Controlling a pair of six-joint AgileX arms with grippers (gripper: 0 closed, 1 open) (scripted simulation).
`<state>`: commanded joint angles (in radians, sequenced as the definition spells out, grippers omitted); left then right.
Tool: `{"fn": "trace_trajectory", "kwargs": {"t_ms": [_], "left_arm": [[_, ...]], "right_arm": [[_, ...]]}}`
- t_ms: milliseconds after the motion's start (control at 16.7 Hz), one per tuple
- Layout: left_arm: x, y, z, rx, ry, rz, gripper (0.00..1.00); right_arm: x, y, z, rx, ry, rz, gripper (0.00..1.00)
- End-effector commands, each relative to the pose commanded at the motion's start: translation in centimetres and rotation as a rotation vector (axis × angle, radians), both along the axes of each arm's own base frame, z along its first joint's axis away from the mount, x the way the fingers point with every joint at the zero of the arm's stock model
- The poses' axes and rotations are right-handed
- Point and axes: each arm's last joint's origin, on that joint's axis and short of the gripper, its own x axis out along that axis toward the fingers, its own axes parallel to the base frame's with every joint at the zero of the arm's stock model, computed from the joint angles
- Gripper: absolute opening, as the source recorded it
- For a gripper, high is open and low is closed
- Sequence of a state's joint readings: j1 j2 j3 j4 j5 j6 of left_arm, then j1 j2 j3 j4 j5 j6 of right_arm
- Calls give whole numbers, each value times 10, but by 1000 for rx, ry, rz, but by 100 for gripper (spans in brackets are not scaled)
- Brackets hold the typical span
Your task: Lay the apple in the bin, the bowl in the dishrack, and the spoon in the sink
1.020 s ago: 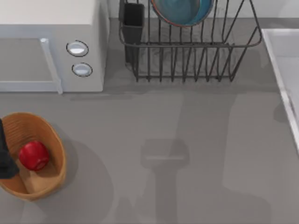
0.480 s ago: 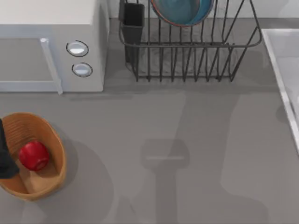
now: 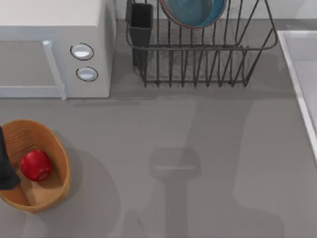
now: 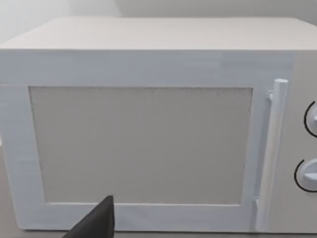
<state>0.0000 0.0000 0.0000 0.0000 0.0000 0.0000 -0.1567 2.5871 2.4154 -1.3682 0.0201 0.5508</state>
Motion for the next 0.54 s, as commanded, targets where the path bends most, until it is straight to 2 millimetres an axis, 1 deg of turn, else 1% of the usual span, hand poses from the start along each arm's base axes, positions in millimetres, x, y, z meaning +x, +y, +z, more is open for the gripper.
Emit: {"fn": "trace_trajectory", "kwargs": {"t_ms": [180,240,540], "left_arm": [[0,0,0,0,0,0,100],[0,0,0,0,0,0,100],[0,0,0,0,0,0,100]], "right_arm": [[0,0,0,0,0,0,98],[0,0,0,0,0,0,100],[0,0,0,0,0,0,100]]}}
